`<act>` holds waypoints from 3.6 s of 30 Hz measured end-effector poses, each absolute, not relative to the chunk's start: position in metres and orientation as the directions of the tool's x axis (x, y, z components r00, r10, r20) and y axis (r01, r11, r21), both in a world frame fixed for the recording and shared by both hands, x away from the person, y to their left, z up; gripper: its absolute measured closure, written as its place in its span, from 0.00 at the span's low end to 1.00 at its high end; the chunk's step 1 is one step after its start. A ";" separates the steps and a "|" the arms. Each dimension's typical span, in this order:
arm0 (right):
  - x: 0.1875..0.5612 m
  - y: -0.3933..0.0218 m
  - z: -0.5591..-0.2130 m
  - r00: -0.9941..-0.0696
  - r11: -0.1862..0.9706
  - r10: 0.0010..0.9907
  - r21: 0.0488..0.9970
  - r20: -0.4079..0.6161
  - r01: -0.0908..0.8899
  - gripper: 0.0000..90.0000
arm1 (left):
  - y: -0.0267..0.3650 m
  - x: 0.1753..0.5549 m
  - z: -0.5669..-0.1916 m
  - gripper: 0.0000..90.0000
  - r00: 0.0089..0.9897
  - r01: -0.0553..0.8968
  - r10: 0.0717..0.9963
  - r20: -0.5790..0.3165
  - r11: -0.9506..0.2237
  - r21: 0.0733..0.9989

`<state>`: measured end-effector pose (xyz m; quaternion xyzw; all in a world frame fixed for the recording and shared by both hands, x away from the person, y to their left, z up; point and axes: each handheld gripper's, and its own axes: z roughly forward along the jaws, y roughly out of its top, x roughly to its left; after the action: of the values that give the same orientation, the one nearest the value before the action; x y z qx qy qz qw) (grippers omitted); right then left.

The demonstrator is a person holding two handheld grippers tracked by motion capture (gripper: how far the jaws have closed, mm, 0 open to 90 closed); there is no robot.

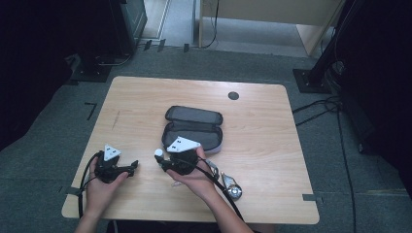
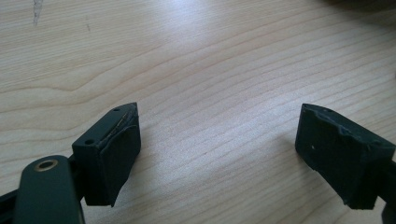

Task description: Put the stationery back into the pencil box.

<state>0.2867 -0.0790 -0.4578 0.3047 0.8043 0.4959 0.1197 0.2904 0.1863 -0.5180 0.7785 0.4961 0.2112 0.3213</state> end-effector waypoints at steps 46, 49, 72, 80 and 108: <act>0.309 -0.156 -0.413 -0.633 0.199 0.771 0.915 0.074 0.350 0.73 | 0.186 0.290 -0.518 0.16 0.419 0.636 0.908 0.011 -0.301 0.711; 0.314 -0.164 -0.415 -0.613 0.204 0.788 0.913 0.062 0.353 0.73 | 0.186 0.290 -0.518 0.16 0.419 0.636 0.908 0.011 -0.302 0.710; 0.337 -0.195 -0.455 -0.490 0.241 0.872 0.864 0.008 0.442 0.72 | 0.186 0.290 -0.518 0.16 0.419 0.637 0.908 0.010 -0.301 0.710; 0.336 -0.188 -0.458 -0.543 0.202 0.836 0.879 0.075 0.432 0.72 | 0.186 0.290 -0.518 0.16 0.418 0.636 0.908 0.010 -0.301 0.710; 0.335 -0.201 -0.454 -0.407 0.310 0.904 0.855 -0.130 0.415 0.73 | 0.186 0.290 -0.518 0.16 0.421 0.634 0.907 0.009 -0.301 0.712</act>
<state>0.3353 -0.2008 -0.4538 0.4428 0.7448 0.3858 0.3170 0.2905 0.1859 -0.5180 0.7784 0.4951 0.2111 0.3230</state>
